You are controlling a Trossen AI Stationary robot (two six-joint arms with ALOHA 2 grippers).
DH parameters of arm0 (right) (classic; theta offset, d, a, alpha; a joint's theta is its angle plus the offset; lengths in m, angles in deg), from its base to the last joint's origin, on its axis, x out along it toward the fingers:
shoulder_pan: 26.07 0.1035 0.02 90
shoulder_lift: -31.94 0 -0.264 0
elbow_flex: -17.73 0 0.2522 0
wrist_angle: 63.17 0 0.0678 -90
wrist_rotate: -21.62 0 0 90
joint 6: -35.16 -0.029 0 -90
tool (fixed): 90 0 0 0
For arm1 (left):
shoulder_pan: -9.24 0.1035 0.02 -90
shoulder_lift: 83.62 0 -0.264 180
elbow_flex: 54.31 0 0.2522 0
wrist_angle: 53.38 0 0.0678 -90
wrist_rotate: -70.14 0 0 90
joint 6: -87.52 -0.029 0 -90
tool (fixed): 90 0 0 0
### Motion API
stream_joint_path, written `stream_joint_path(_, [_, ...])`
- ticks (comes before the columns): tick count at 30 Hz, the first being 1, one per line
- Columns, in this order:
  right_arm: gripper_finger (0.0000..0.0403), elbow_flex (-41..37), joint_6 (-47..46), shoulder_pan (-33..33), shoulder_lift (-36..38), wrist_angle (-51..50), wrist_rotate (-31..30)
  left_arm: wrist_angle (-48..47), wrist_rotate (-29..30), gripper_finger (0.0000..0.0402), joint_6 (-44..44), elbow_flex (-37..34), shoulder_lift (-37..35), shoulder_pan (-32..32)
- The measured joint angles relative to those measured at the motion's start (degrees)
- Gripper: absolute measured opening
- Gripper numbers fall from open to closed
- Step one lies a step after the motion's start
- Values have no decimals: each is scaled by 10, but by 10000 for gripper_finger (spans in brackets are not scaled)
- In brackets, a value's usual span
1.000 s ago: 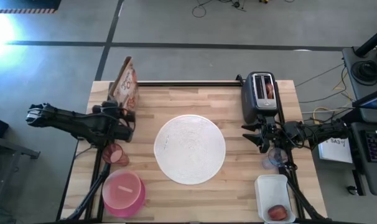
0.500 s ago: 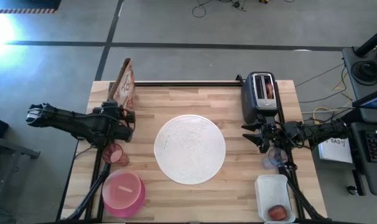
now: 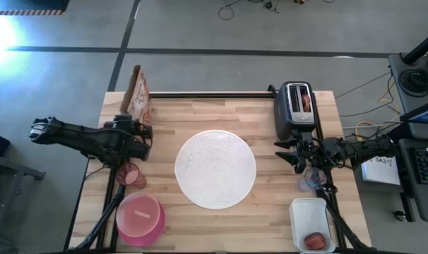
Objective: Arrange a breakfast setting
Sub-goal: Adjust the cereal box on the table
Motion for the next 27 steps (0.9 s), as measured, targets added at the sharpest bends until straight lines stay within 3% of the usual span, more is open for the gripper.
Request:
stream_joint_path(6, [233,0,0,0,0,0,0,-28,-17,103,-32,52,-1,0])
stream_joint_path(13, [233,0,0,0,0,0,0,-53,-42,112,-77,100,-1,0])
stream_joint_path(19, [233,0,0,0,0,0,0,-48,-66,112,-38,55,15,0])
stream_joint_path(27, [233,0,0,0,0,0,0,-31,-48,112,22,5,17,-3])
